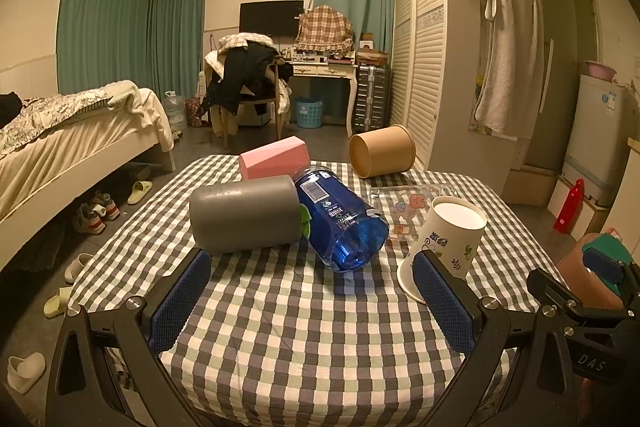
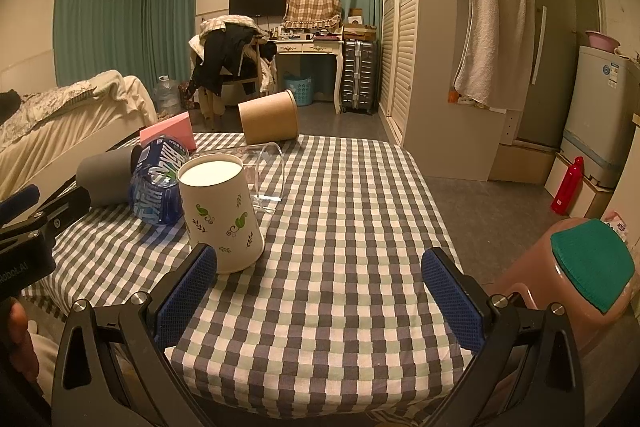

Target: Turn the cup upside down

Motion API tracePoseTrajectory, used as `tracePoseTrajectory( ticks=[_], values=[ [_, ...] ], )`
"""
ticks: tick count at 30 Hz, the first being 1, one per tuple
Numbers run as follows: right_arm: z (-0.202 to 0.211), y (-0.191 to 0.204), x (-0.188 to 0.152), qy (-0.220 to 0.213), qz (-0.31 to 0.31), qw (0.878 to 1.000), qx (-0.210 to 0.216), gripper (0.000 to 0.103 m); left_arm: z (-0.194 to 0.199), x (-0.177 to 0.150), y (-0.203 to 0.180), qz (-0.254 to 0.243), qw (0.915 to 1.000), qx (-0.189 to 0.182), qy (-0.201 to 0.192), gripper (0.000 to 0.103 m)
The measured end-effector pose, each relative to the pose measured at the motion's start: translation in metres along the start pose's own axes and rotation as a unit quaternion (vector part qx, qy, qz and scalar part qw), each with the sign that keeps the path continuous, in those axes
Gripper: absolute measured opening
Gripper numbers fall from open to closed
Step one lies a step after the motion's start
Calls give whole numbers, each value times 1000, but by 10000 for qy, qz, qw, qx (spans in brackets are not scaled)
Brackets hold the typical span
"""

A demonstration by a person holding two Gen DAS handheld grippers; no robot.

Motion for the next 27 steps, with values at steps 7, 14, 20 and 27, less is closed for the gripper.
tracePoseTrajectory(
  ticks=[7,14,20,27],
  values=[
    [-1,0,0,4,2,10000,-8,103,0,0,1,-6,10000,7,3,103],
    [-1,1,-1,21,12,10000,-14,103,1,-1,1,-10,10000,10,3,103],
    [-2,0,-2,37,21,10000,-16,103,0,0,1,-5,10000,6,8,103],
    [-2,1,-2,40,23,10000,-19,103,1,0,1,-9,10000,8,-3,103]
  ],
)
Point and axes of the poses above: each gripper's, at about its wrist camera, not at the fingertips, and z roughly against the way its jaws point, y to its left, x to its top, the point moved 3 cm from there along -z, roughly the way its jaws point, and after that the axes turned 6 degrees about -z, right-handed, at the moved point
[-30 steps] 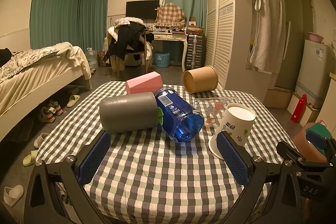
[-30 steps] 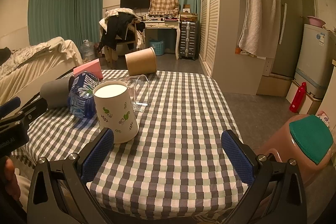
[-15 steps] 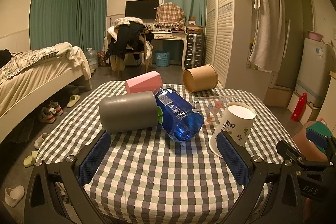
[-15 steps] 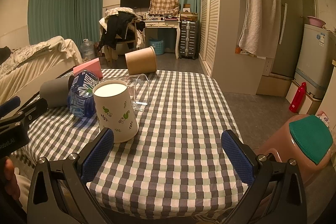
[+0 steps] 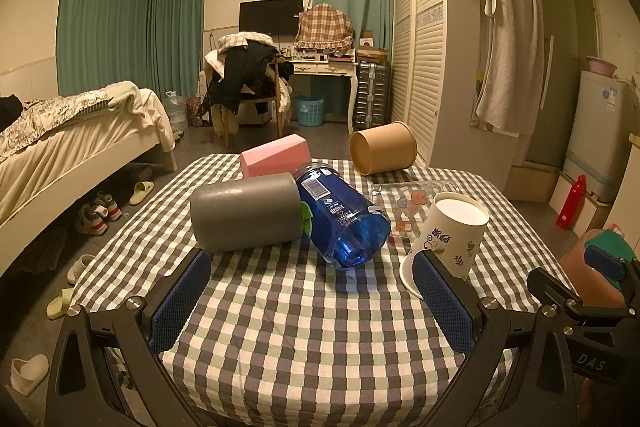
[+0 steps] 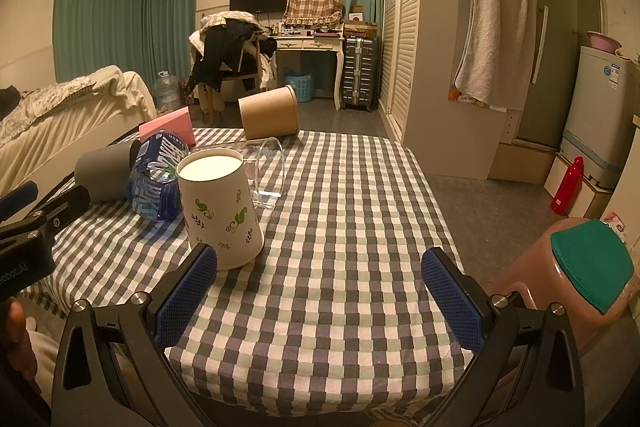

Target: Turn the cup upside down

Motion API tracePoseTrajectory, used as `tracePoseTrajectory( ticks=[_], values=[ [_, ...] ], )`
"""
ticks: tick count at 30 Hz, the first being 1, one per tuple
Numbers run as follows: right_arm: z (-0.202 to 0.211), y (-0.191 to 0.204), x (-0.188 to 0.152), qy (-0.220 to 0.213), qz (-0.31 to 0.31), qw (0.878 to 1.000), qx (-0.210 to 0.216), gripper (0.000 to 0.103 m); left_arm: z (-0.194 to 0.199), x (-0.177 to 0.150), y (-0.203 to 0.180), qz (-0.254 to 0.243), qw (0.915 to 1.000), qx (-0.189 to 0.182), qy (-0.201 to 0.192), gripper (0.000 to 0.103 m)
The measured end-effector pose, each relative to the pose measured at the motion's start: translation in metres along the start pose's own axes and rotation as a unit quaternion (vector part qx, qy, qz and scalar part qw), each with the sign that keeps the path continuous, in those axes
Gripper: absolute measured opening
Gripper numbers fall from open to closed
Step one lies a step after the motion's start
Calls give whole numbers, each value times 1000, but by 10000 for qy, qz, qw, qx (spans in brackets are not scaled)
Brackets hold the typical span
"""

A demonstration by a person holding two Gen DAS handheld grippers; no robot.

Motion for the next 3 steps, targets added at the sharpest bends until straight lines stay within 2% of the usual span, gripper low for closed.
tracePoseTrajectory(
  ticks=[3],
  values=[
    [0,-1,-1,-4,-1,10000,-2,103,3,-1,3,33,10000,-30,-62,103]
  ],
)
Point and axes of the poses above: each gripper's, at about its wrist camera, not at the fingertips, and z roughly against the way its jaws point, y to its left, x to its top, the point moved 3 cm from there along -z, roughly the way its jaws point, and after that the axes turned 6 degrees about -z, right-handed, at the moved point
